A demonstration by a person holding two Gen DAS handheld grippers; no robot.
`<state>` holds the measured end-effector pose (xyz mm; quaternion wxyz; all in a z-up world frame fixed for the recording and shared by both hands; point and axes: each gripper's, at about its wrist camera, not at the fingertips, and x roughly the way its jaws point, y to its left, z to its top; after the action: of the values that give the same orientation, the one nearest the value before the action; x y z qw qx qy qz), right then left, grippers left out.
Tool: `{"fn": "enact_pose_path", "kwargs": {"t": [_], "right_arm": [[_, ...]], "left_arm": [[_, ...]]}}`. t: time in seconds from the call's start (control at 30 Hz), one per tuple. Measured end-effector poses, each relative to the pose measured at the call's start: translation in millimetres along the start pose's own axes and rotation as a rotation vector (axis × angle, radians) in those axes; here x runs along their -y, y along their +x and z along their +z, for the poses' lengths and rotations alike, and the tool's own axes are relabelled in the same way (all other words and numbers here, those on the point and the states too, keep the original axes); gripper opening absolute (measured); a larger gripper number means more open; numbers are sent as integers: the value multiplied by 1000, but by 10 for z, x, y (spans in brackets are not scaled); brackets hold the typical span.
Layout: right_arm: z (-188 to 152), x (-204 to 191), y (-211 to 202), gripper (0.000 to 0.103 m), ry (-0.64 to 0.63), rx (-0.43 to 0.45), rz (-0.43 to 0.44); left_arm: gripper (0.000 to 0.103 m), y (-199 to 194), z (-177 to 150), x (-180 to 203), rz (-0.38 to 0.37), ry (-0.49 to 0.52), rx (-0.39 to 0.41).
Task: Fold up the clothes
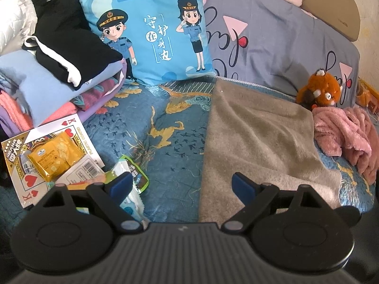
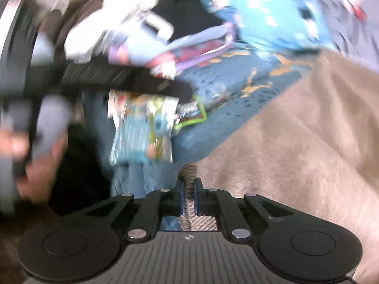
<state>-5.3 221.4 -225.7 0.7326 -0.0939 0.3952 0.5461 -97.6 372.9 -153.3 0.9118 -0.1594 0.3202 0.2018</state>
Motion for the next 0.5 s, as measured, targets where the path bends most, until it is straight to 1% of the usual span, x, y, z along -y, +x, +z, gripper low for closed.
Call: {"fn": "enact_pose_path", "kwargs": {"t": [0.07,0.23,0.33,0.43,0.5], "right_arm": [[17,80,-86,8,65,50,4],[63,115,-357,8,119,214,-74],[121,184,-519,8,166,298,-80],[171,319,-574,8,251,322,-50],[171,345,-558,8,265,321,-65]], "left_arm": [[93,-1,-2,-4,1,-4,2],[93,-3,2,-31,19,-21,5],[93,2,11,-75,31,-41,4],[93,8,18,-117,45,-57,3],[93,9,19,-134,53,-65,3]]}}
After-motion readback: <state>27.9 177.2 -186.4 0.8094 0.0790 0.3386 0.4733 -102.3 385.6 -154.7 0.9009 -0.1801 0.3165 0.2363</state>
